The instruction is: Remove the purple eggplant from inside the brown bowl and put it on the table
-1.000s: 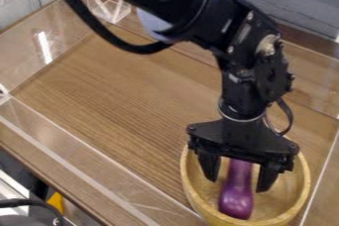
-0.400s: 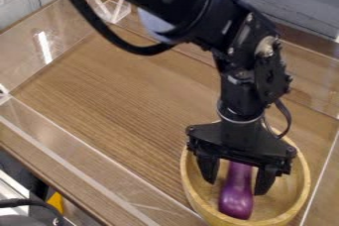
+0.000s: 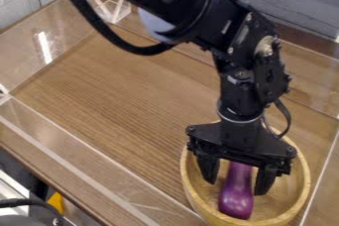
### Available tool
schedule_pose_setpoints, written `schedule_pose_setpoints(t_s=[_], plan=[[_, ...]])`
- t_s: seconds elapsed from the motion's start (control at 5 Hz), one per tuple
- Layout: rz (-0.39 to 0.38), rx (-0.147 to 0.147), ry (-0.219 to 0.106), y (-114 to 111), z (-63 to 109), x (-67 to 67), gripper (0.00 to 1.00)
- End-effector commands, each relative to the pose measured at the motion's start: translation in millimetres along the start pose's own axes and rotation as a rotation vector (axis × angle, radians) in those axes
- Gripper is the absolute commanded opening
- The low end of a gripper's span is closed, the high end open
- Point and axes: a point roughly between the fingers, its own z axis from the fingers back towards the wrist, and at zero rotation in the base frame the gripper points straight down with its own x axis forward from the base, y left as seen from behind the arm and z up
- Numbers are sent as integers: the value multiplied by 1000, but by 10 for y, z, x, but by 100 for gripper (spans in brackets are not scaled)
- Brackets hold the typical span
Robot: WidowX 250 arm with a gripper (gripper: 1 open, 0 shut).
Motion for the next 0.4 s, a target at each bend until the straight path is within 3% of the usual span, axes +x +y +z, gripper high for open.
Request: schedule_pose_setpoints(t_s=[0.0,0.2], plan=[[9,-15,-34,-48,27,109,100],[15,-8,-34,-45,-13,119,100]])
